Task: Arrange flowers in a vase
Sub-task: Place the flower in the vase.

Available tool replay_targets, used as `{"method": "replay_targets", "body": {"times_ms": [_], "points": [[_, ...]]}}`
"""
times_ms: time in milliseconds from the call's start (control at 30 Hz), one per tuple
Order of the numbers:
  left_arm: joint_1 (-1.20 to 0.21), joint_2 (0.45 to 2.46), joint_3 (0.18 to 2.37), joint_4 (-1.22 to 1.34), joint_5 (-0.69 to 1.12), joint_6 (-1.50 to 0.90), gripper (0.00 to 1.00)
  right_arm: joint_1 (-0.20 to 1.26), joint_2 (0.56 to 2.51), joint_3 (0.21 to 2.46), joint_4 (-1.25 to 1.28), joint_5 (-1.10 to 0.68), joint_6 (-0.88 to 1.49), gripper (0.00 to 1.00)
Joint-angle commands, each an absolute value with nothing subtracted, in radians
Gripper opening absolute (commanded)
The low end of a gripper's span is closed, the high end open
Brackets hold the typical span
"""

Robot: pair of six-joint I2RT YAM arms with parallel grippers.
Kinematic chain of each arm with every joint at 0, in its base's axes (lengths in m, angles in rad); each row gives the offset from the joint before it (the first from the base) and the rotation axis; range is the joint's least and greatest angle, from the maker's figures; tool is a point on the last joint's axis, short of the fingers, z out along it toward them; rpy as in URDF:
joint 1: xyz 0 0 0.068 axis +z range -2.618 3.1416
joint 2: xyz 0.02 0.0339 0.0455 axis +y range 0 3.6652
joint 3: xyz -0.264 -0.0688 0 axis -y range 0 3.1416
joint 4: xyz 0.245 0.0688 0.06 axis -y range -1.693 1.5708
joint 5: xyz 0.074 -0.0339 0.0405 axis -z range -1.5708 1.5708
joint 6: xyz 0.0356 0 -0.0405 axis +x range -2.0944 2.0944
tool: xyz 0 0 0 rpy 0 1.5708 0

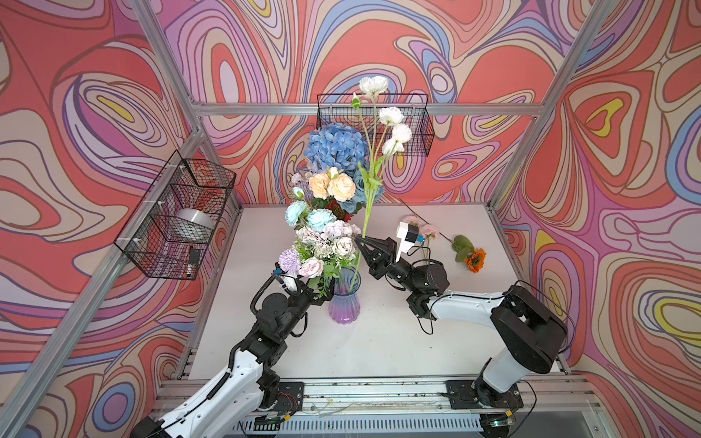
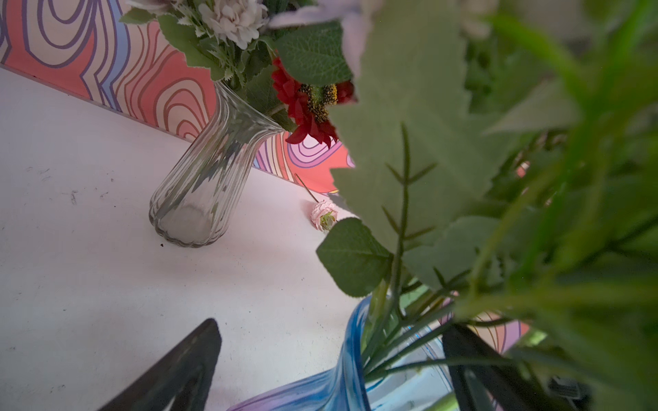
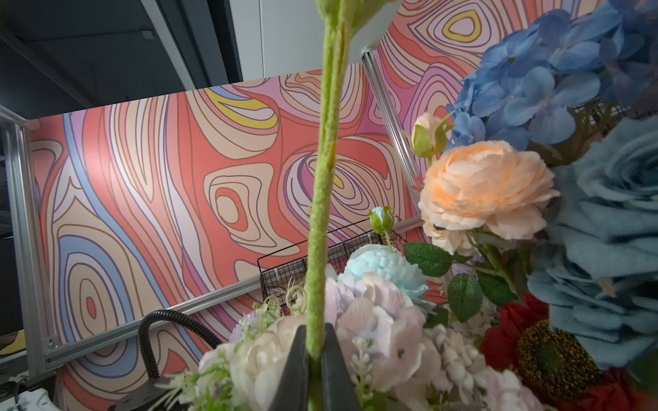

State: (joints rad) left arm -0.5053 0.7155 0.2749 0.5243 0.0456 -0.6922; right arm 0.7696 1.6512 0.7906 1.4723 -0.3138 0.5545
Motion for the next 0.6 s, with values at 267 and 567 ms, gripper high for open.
{"method": "replay_targets", "body": {"times_ms": [267,567], "points": [[-0.508,0.703,0.272,0.548,0.026,-0.693,1.00,0.803,1.686,0.684,1.421,-0.236,0.497,0.00],[-0.508,0.700,0.272,0.548,0.027,-0.692,1.00,0.818,1.609,0.678,1.123,-0.236,0.363,0.08]]}}
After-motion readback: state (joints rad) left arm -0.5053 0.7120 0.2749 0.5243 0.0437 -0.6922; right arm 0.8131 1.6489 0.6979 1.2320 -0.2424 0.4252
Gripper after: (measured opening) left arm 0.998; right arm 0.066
